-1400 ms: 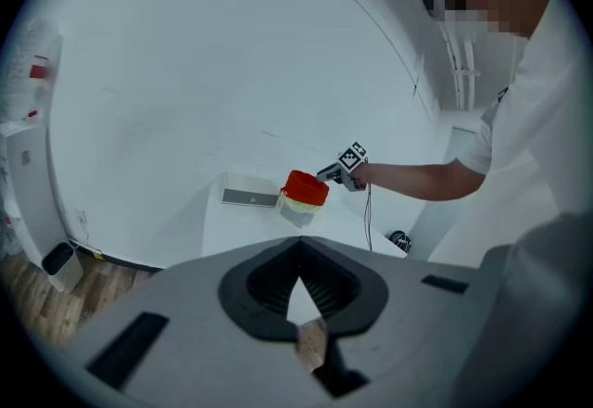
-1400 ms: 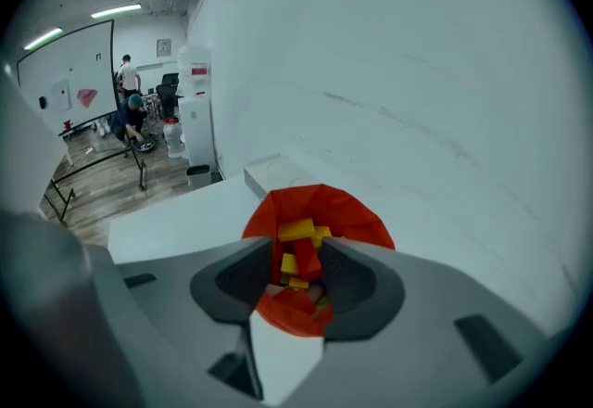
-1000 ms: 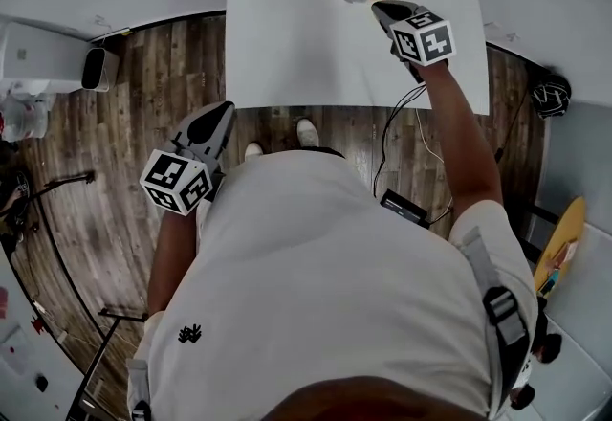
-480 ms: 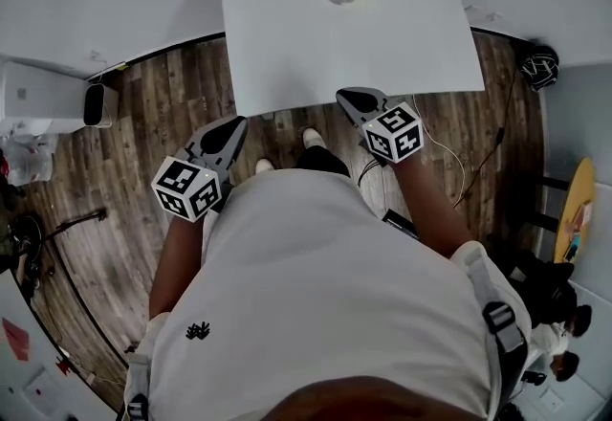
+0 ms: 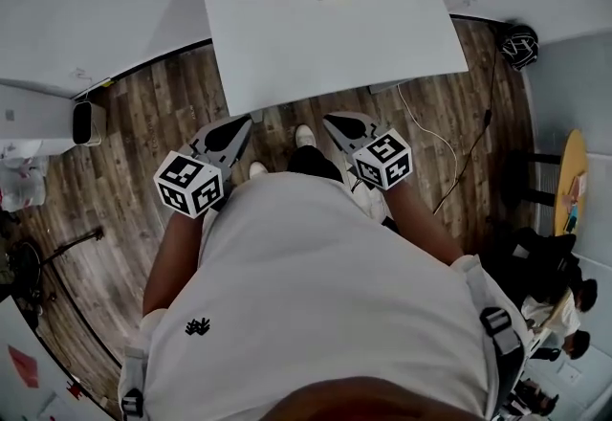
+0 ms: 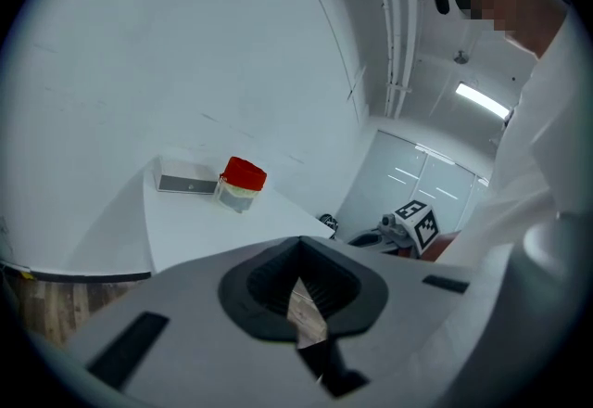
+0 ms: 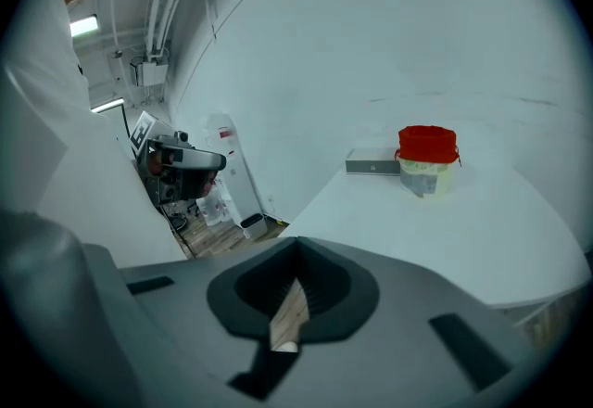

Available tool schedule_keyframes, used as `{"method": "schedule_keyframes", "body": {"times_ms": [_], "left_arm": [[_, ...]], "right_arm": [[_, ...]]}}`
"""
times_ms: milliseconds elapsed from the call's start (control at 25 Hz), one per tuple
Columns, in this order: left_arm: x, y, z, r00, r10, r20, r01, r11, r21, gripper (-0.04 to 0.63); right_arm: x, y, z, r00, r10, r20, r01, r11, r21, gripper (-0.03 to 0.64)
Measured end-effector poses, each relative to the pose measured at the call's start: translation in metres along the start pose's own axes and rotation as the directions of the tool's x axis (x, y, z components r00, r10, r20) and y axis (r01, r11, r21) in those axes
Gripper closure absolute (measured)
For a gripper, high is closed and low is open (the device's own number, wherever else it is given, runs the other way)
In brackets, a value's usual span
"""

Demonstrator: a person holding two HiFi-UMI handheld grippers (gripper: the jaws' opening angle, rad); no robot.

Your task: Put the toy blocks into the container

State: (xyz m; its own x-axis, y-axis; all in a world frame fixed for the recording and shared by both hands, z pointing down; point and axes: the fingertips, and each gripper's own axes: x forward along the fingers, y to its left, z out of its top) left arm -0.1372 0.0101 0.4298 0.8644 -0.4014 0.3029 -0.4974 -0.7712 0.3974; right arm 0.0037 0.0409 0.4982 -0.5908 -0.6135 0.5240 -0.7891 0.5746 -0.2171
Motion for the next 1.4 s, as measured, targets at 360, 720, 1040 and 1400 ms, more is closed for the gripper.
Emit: {"method": "schedule_keyframes", "body": {"times_ms": [360, 720, 1040, 1400], "left_arm": [[-0.020, 0.011, -0.006, 0.998, 0.065, 0.015, -0.065, 0.998, -0.008, 0.589], [-0.038, 0.021, -0.014, 0.993, 0.120, 0.021, -0.120, 0.993, -0.014, 0.589], [-0.041, 0.021, -0.023, 0.994, 0.112, -0.003, -0.112, 0.994, -0.010, 0.589], [-0.038, 0.015, -0.030, 0.996, 0.092, -0.023, -0.092, 0.996, -0.009, 0.589]], "right_arm": [[0.008, 0.011, 0.025, 0.999, 0.034, 0.036, -0.032, 0.998, -0.053, 0.611], [0.019, 0.024, 0.034, 0.997, 0.070, 0.041, -0.066, 0.994, -0.083, 0.611], [0.018, 0.033, 0.031, 0.997, 0.065, 0.046, -0.061, 0.995, -0.084, 0.611], [0.014, 0.037, 0.021, 0.998, 0.049, 0.036, -0.046, 0.996, -0.071, 0.612]]}}
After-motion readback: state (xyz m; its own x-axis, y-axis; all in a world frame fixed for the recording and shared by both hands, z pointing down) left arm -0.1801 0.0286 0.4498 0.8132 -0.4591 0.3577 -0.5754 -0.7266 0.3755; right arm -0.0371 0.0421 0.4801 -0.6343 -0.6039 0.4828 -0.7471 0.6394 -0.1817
